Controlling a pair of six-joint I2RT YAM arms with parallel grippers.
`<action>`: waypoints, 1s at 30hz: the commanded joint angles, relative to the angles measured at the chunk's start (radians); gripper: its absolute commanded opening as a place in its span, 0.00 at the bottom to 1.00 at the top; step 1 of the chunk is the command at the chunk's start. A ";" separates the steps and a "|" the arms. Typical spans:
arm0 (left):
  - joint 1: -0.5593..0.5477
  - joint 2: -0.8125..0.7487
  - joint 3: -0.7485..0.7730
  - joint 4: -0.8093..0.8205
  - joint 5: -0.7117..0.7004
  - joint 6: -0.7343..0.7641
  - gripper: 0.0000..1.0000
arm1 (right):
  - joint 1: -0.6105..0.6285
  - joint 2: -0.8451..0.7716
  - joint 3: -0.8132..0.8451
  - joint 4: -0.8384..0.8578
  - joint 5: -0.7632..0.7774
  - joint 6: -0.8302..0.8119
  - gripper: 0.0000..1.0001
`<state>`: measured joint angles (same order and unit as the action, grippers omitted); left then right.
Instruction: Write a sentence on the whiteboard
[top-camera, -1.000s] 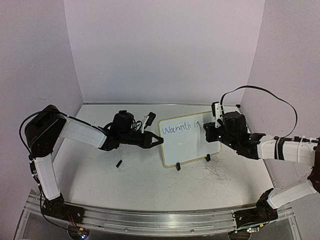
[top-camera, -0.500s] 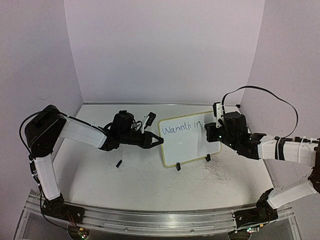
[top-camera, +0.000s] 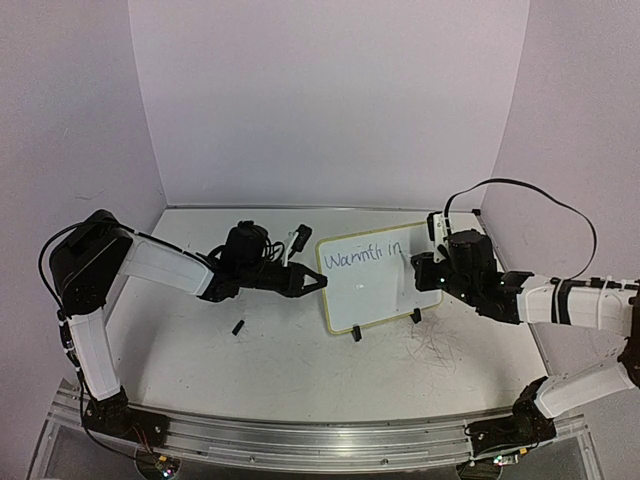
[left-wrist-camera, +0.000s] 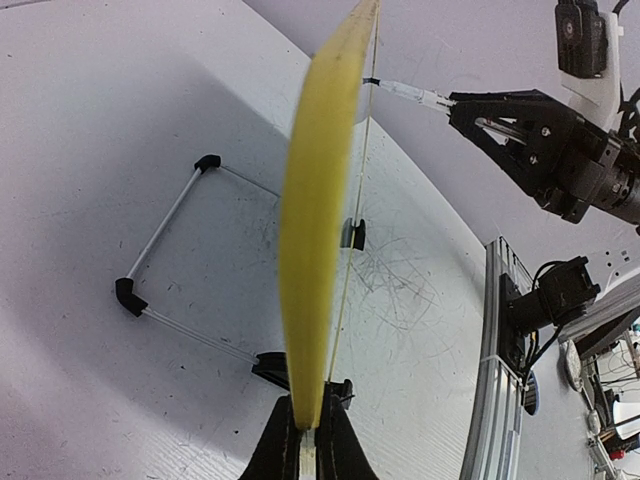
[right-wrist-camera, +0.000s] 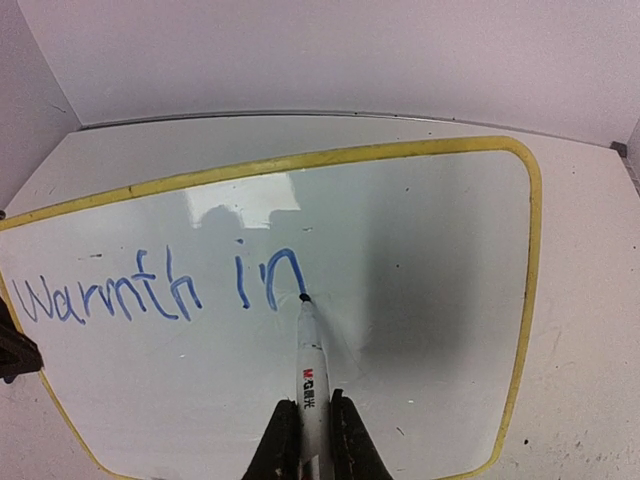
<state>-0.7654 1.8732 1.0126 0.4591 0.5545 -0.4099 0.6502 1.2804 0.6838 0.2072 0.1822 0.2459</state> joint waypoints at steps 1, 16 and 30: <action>-0.018 0.019 0.027 -0.027 -0.003 0.031 0.00 | -0.006 -0.014 0.016 -0.009 -0.008 -0.002 0.00; -0.026 0.034 0.031 -0.028 -0.036 0.039 0.00 | -0.005 -0.255 0.021 -0.143 -0.230 -0.087 0.00; -0.031 0.021 0.016 -0.029 -0.062 0.033 0.00 | 0.117 -0.139 0.043 -0.152 -0.202 -0.122 0.00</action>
<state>-0.7811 1.8851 1.0149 0.4633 0.5266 -0.3920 0.7108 1.1105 0.7067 0.0361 -0.0442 0.1529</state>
